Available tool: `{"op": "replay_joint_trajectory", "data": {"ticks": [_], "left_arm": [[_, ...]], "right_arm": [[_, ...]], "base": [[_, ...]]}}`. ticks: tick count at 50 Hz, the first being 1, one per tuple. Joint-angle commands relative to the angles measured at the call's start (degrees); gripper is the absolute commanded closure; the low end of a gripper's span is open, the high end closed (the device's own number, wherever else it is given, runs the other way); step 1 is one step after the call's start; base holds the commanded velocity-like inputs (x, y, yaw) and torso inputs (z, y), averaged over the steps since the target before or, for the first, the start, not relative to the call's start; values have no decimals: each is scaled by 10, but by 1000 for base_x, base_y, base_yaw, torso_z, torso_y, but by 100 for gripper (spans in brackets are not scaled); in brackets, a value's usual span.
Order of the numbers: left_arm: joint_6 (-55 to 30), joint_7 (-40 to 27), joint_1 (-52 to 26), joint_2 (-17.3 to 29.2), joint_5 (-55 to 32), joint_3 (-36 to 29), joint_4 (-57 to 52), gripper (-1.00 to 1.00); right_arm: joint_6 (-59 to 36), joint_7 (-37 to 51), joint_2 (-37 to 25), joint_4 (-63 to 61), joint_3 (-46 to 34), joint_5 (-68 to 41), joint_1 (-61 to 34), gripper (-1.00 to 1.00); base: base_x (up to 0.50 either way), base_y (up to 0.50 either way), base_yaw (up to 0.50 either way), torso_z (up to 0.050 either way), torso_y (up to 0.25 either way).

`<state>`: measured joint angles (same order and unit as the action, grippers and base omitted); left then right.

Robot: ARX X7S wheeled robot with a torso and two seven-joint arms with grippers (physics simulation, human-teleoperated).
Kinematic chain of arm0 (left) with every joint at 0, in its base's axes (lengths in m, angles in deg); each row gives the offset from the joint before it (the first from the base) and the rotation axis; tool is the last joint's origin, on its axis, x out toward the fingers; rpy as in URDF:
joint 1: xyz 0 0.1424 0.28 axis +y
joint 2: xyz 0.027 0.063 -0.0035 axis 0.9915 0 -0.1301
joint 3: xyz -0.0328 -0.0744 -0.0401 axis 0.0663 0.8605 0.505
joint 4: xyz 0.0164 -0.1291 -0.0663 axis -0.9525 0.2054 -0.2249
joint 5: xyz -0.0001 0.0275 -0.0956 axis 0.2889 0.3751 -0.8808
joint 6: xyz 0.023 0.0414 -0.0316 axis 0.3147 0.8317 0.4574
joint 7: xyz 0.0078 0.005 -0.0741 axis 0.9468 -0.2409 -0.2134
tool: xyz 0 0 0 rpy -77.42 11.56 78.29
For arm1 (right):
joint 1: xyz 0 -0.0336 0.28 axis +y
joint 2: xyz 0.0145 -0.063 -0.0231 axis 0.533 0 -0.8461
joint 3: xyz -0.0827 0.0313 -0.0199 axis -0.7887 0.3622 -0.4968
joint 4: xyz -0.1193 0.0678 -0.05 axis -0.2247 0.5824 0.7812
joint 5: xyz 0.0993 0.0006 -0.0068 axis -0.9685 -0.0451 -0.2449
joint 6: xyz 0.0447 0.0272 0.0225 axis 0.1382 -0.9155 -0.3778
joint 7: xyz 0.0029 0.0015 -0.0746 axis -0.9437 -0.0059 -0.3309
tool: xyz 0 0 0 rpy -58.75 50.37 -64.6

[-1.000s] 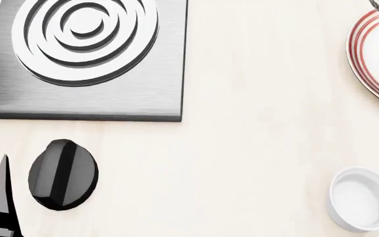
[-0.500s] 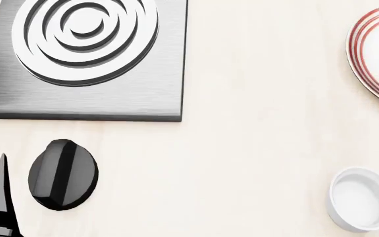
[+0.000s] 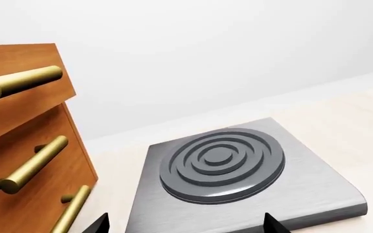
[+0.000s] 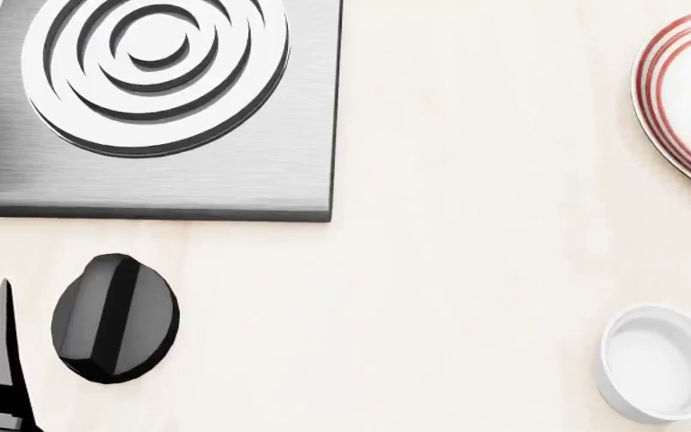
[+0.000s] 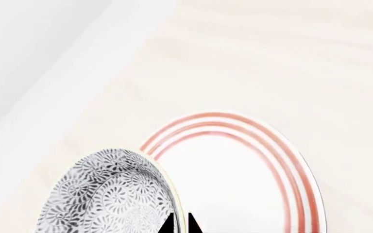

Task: Pick the akita bowl next to the ramekin and place it on the plate.

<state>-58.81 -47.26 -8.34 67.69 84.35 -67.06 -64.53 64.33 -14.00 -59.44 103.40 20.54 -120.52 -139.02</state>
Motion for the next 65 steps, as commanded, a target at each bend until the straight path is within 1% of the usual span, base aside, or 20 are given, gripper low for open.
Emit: {"op": "replay_joint_trajectory", "data": {"ticks": [1, 19, 44, 55, 65], "left_arm": [[-9, 17, 1, -9, -7, 14, -1, -100], [-7, 11, 5, -4, -12, 13, -1, -100], [-4, 4, 6, 3, -22, 16, 2, -100], [-6, 0, 4, 6, -24, 14, 3, -100], [-2, -5, 6, 9, -27, 16, 7, -100]], "right_arm": [[7, -23, 14, 8, 18, 21, -1, 100], [9, -33, 20, 19, 16, 24, 5, 100], [21, -115, 80, 197, -16, 68, -63, 100], [23, -111, 80, 193, -19, 72, -59, 100], [26, -133, 93, 231, -29, 86, -69, 100]], "base": [[0, 0, 0, 0, 0], [0, 0, 0, 0, 1], [0, 0, 0, 0, 0], [0, 0, 0, 0, 0], [0, 0, 0, 0, 1]]}}
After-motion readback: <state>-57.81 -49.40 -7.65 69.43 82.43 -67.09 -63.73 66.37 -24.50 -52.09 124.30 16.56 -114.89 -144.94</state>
